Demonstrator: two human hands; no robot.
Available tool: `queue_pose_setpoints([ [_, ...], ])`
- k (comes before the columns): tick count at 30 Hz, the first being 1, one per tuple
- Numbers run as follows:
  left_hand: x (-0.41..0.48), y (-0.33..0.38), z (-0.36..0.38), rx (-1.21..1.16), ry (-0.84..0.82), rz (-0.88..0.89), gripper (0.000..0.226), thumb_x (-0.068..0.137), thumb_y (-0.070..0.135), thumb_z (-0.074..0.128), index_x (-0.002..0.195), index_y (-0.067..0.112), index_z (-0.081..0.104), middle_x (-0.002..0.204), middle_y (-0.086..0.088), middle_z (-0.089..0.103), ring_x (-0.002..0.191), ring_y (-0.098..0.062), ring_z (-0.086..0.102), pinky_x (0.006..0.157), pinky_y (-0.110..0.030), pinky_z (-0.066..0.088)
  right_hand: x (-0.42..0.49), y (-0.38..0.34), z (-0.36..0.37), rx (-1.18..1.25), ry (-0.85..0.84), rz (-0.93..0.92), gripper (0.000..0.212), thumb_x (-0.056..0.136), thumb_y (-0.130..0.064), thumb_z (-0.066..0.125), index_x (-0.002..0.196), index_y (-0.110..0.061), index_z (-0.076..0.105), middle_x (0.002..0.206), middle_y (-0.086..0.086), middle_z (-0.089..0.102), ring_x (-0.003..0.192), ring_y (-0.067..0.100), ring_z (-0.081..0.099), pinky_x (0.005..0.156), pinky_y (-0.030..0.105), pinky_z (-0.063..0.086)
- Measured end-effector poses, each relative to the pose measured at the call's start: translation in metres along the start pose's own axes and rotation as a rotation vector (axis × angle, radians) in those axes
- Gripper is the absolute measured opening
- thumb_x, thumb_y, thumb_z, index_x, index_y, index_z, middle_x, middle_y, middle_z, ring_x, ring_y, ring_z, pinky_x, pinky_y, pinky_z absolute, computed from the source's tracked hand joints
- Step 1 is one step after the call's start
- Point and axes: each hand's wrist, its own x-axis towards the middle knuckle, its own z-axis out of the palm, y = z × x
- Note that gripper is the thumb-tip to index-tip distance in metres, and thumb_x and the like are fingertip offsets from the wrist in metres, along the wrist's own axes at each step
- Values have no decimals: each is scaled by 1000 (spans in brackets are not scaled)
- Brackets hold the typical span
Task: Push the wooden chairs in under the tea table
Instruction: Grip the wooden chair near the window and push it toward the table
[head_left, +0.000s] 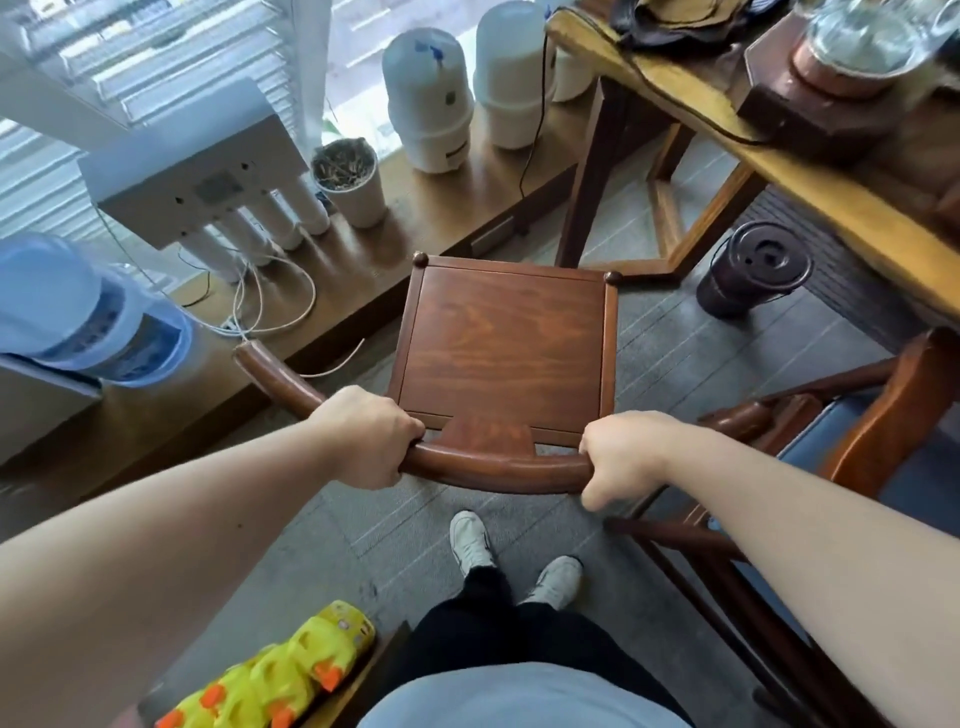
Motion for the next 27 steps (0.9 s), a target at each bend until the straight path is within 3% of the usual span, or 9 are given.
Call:
queue_pose_setpoints([
  [5,11,-8,-8,-6,24,-40,25,69,30,52,93,34,59,78,12,60,82,-17,64,66,-30,45,-6,-5,11,106,40,45,33,61,-48,63,75,-19,59,66,-6,59,72,24,60,67,33,52],
  [14,41,-21,-31,163,68,-42,21,71,29,54,90,36,59,80,16,61,86,-11,62,76,-33,35,-8,-7,20,255,92,103,37,63,-53,64,74,-19,56,72,-4,60,68,22,58,58,31,43],
  [18,55,-31,-40,217,118,-38,23,69,28,54,90,36,59,84,15,64,91,-11,62,81,-34,38,-10,-7,17,345,113,129,35,64,-53,63,71,-19,54,73,-3,60,64,19,56,58,31,43],
  [27,84,-83,-42,242,213,144,28,66,32,48,91,33,59,82,11,66,88,-14,63,70,-31,41,6,-18,-17,390,38,195,37,68,-50,64,71,-14,58,65,-2,58,61,21,57,54,31,44],
])
